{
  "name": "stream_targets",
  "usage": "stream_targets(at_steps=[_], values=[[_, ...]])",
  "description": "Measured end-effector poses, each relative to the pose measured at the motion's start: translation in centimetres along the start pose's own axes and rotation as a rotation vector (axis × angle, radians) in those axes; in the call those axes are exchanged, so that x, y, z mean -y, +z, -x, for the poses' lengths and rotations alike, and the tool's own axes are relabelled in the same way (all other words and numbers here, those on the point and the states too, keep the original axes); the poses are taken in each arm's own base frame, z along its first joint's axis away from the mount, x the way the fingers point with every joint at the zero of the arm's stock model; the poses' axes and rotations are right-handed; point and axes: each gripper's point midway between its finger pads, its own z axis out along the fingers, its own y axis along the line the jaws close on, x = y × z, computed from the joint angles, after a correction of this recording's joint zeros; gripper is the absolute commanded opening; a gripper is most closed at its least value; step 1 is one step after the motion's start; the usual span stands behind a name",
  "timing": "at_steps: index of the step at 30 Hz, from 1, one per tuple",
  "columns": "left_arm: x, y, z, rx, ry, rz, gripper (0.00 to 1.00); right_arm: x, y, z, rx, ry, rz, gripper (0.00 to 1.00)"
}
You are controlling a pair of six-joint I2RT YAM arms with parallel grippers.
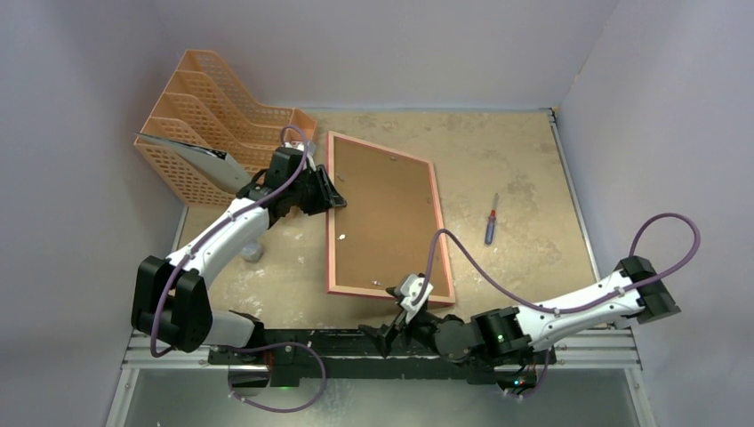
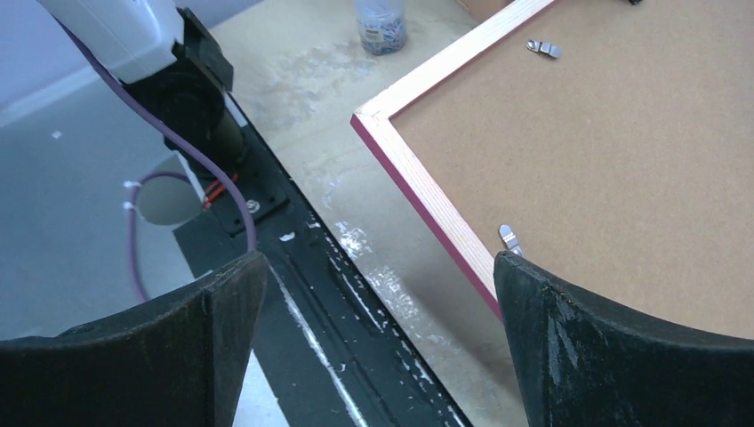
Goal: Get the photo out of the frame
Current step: Turn over the photo frame at the center of the board.
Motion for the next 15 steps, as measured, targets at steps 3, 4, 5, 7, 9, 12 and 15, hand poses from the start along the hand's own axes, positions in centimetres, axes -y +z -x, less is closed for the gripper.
stream_targets(at_steps=[3,4,5,7,9,12,15], values=[[0.0,0.0,0.1,0.001,0.002,0.002,0.00,0.4,-0.8,0.7,0.017,0.044,0.015,0.99],[0.0,-0.1,0.1,0.002,0.002,0.003,0.00,0.4,-1.0,0.7,0.019,0.056,0.027,0.99],[0.0,-0.1,0.2,0.003,0.002,0.004,0.00,0.5,-1.2,0.7,0.019,0.058,0.031,0.99],[0.0,-0.2,0.3,0.004,0.004,0.007,0.00,0.6,-1.2,0.4,0.020,0.056,0.031,0.99],[0.1,-0.2,0.3,0.006,0.007,0.009,0.00,0.6,-0.8,-0.3,0.012,0.029,0.021,0.99],[0.1,-0.4,0.4,0.004,0.008,0.011,0.00,0.6,0.4,-2.0,-0.019,-0.059,-0.021,0.99],[0.2,-0.5,0.5,0.004,0.015,0.013,0.00,1.3,1.6,-3.8,-0.060,-0.169,-0.074,0.99]])
